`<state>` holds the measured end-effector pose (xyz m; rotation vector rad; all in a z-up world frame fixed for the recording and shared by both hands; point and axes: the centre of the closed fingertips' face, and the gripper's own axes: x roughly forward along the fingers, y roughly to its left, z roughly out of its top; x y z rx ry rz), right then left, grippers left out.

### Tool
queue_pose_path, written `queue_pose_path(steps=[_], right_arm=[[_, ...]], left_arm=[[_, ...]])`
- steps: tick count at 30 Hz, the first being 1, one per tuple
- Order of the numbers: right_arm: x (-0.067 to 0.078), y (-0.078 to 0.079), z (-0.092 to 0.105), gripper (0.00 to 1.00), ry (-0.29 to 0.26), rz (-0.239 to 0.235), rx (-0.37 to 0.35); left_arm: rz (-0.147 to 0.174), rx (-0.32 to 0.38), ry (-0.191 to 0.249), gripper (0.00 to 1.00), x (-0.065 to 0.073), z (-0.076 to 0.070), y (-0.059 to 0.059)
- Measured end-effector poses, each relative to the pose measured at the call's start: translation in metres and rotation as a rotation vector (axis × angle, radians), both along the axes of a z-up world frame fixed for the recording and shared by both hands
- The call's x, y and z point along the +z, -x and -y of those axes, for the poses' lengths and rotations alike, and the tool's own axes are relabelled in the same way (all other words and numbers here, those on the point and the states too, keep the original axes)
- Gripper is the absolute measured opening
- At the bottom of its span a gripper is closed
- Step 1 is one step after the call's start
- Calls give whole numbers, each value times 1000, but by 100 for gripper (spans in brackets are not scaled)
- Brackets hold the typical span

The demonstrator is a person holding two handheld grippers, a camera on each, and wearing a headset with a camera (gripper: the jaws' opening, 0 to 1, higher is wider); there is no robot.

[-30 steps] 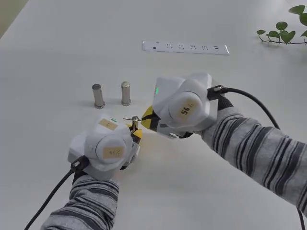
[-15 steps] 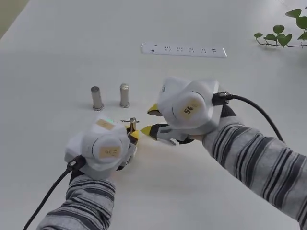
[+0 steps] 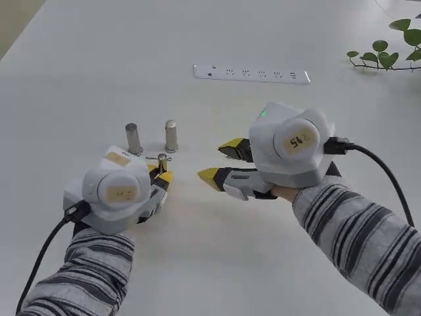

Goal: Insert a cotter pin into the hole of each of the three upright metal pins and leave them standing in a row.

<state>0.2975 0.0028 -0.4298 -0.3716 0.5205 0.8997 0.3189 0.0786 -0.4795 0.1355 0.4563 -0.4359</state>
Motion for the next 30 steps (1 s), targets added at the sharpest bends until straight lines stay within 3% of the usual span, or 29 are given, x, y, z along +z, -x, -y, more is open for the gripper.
queue_pose_path(steps=[11,30], right_arm=[[-1,4,1,32,-64,-25,-30],[-8,6,9,32,-79,-53,-65]], left_arm=[[-4,42,-6,5,-2,-25,-10],[-12,56,18,5,-5,-30,-8]])
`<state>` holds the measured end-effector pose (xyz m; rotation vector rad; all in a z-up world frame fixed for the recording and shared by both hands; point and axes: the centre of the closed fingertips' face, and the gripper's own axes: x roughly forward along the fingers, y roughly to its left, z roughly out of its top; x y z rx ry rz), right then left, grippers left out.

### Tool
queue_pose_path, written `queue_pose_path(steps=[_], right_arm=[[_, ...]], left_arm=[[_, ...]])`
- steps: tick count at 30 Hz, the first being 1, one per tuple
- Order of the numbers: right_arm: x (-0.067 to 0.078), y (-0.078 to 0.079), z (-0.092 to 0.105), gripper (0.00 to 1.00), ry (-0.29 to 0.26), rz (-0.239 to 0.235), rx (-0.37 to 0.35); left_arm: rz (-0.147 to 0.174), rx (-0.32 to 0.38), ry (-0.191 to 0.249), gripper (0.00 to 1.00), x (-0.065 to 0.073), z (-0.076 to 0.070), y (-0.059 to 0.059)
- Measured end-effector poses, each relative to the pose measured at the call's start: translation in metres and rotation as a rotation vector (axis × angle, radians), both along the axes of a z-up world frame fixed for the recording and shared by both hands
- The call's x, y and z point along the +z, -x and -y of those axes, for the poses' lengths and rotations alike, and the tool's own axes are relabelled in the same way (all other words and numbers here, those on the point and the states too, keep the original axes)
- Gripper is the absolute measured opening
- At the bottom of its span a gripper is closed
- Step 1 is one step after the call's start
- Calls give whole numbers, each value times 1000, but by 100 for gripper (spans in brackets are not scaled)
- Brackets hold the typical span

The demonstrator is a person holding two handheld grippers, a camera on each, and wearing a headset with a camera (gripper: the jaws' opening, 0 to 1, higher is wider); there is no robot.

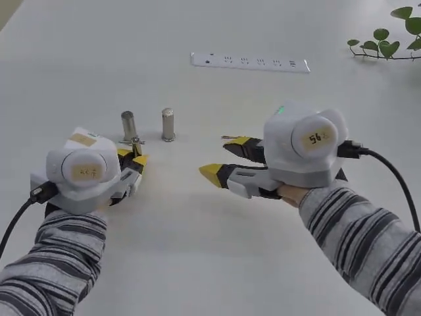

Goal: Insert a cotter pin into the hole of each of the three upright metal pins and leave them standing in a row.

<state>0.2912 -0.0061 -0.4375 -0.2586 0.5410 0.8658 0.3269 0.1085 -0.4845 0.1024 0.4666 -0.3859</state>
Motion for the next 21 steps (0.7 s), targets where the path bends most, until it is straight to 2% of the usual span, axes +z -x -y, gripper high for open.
queue_pose_path(steps=[10,17,21], right_arm=[[-1,4,-2,33,-3,-6,10],[0,4,-5,34,-9,-5,16],[2,3,-4,34,-9,-4,13]], left_arm=[[-3,2,4,6,-1,-1,0],[-16,7,24,6,-1,-1,1],[-27,10,15,11,-4,-3,3]])
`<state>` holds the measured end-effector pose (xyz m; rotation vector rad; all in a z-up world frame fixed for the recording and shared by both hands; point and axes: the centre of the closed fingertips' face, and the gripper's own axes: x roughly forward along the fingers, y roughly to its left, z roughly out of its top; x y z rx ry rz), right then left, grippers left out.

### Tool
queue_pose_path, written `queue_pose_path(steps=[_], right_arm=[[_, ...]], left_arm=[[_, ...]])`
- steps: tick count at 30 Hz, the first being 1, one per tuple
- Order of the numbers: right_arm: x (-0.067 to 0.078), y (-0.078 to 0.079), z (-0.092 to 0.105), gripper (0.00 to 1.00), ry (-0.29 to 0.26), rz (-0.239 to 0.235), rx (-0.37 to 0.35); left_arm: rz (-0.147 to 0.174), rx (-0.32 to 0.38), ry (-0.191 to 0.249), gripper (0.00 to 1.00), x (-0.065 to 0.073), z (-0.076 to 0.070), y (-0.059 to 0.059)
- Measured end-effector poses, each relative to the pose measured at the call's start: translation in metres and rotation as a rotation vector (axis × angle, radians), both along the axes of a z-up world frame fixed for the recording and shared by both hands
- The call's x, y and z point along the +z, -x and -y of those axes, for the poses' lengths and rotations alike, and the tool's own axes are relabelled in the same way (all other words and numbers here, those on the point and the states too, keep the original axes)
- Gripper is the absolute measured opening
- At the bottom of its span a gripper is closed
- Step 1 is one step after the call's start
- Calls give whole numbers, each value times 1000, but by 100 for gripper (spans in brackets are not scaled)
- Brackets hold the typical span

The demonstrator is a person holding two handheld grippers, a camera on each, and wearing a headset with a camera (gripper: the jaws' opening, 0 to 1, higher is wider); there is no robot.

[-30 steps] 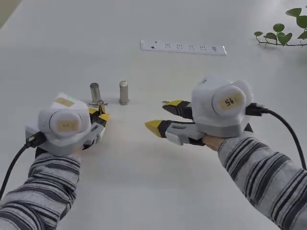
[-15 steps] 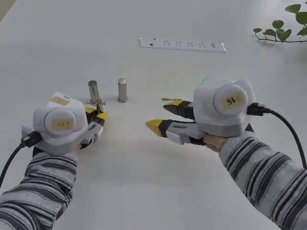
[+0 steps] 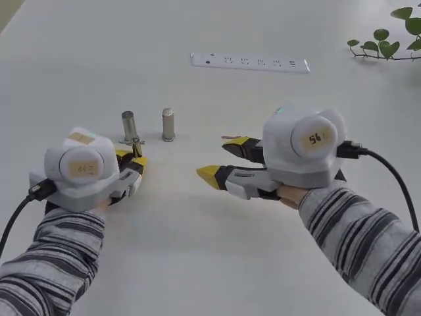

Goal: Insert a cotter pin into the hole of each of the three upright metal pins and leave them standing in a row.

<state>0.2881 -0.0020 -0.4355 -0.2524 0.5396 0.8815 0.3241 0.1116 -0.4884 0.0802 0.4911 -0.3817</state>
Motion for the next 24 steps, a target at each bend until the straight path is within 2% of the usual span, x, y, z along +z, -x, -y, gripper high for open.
queue_pose_path(steps=[4,8,9,11,18,24], right_arm=[[3,-2,0,35,-11,3,-4],[5,-7,-2,35,-19,4,-6],[7,-9,-4,35,-28,7,-9],[10,-14,-6,35,-39,9,-11],[13,-38,-19,35,-63,23,-11],[15,-60,-31,35,-94,14,-14]], left_arm=[[-2,-8,5,16,1,0,3],[1,-14,20,26,5,0,5],[-13,-16,39,29,5,1,7],[-17,-22,68,34,6,1,9],[9,-40,72,53,19,0,17],[30,-48,93,64,30,0,24]])
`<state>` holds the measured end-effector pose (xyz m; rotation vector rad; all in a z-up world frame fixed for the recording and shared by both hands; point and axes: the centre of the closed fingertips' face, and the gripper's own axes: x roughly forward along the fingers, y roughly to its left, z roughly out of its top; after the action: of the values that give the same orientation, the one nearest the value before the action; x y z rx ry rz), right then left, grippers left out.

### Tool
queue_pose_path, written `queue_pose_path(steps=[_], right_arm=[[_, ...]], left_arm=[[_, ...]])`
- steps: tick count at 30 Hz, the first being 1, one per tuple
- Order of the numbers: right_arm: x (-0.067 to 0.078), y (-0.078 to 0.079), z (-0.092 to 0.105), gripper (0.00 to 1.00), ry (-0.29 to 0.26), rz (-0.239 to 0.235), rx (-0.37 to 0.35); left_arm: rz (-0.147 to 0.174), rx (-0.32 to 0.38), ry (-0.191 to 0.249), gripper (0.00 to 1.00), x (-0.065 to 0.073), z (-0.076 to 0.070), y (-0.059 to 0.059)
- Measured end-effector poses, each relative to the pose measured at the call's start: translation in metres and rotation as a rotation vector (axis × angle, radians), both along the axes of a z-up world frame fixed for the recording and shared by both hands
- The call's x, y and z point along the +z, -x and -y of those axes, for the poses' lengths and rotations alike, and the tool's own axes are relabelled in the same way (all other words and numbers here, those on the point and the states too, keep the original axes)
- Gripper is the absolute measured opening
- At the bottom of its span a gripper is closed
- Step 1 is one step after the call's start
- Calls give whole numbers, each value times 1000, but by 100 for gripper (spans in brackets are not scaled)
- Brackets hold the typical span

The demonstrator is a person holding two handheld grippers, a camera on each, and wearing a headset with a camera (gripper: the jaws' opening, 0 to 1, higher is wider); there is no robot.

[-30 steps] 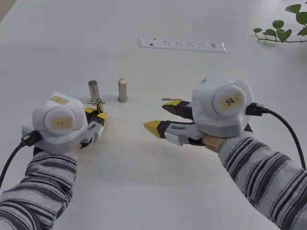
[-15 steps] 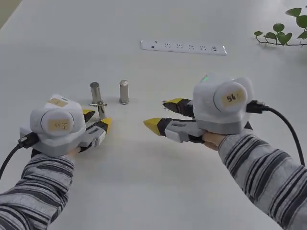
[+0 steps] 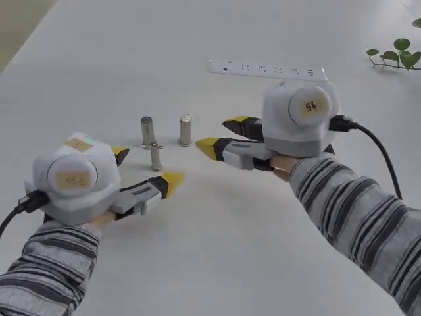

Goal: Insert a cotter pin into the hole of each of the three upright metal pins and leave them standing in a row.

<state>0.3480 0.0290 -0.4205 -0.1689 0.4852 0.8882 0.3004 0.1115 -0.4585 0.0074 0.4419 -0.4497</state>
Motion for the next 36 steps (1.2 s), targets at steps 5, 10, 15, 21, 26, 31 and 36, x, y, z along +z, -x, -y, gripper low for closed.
queue_pose_path(steps=[5,10,15,21,26,31,36], right_arm=[[-7,-9,-12,34,-4,-19,1],[-16,-16,-23,32,-30,-46,-14],[-28,-24,-31,29,-35,-52,-18],[-40,-29,-40,25,-44,-86,-32],[-52,-36,-42,19,-42,-98,-35],[-55,-40,-41,18,-47,-89,-59],[-57,-43,-42,14,-62,-88,-88]], left_arm=[[11,-5,7,70,7,3,6],[32,1,-1,74,13,3,10],[43,-4,-14,79,16,2,15],[47,-4,-45,85,17,-1,21],[42,-7,-60,89,15,-3,26],[49,-5,-63,92,17,-4,30],[44,-2,-63,95,17,-5,35]])
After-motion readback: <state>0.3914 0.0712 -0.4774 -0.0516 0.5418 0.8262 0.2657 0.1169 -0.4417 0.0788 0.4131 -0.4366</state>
